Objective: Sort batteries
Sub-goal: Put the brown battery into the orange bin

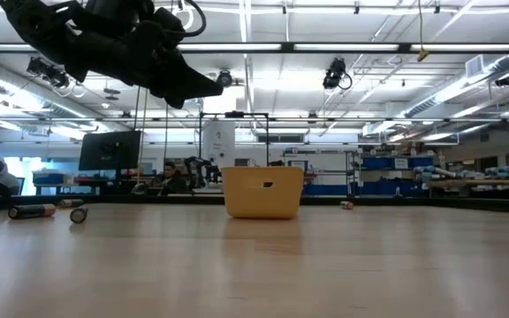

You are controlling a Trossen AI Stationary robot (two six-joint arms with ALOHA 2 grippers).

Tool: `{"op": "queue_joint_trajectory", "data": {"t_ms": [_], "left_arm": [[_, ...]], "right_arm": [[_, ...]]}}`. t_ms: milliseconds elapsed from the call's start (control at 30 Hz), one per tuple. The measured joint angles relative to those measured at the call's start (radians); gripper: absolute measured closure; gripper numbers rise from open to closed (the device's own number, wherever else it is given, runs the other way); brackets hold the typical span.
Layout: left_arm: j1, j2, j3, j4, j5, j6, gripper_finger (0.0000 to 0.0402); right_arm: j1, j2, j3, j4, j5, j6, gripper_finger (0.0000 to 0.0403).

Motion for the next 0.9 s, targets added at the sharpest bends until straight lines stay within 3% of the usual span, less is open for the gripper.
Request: {"op": "queue_joint_trajectory", "data": {"t_ms": [300,600,767,900], "left_arm": [[0.000,0.000,0.000,-0.010,0.000,-0.013,0.0397],[-0.003,-0.001,0.000,-0.038,0.000,-0.060,0.0397],[-0.019,-0.002,0.032,-0.113,-0.026,-0.074,0.0397],[-0.048,-0.003,0.110,-0.270,-0.058,-0.082,0.0397]], "right_arm": [[0.000,0.000,-0.067,0.064,-0.004,0.000,0.0317],[0.000,0.000,-0.080,0.069,-0.018,0.025,0.0323],[0.000,0.000,-0.063,0.062,-0.063,0.029,0.0279],[-0.003,0.000,-0.028,0.055,-0.059,0.013,0.0241]]}}
